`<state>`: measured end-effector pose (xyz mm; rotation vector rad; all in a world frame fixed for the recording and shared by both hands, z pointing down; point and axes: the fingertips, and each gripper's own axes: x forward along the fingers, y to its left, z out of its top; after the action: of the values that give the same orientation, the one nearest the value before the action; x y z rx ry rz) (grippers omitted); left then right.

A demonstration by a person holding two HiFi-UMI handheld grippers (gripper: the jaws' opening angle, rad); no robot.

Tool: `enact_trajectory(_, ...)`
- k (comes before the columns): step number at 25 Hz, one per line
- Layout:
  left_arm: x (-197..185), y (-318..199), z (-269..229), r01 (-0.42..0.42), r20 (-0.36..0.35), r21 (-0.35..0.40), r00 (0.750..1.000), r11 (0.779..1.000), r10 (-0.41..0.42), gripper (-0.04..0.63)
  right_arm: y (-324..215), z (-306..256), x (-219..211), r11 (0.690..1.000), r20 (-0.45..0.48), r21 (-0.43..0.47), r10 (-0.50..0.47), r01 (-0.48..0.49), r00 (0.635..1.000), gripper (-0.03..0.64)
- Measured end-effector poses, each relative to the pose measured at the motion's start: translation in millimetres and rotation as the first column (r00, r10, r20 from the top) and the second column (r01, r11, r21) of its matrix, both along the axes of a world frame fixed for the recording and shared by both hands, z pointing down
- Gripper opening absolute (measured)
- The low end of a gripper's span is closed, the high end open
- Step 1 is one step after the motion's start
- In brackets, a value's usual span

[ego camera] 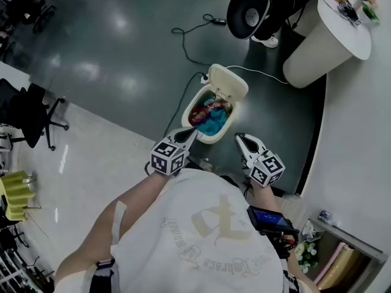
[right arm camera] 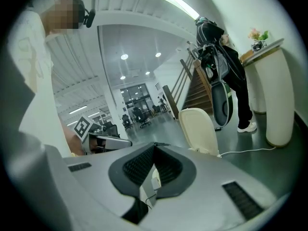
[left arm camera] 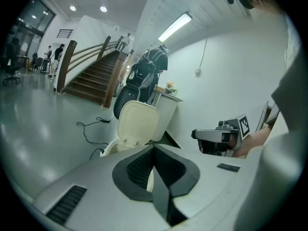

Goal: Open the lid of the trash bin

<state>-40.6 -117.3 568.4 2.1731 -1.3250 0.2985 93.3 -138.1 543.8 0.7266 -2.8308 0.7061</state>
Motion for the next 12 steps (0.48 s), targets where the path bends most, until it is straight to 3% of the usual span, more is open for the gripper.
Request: enact_trajectory(12, 16, 17, 3, -0.033, 0.012, -0.015, 0.999, 0.999, 0.033, 0.014, 13, 6, 13, 0.999, 0.001, -0.008, 0.033, -0.033, 0.999, 0.005)
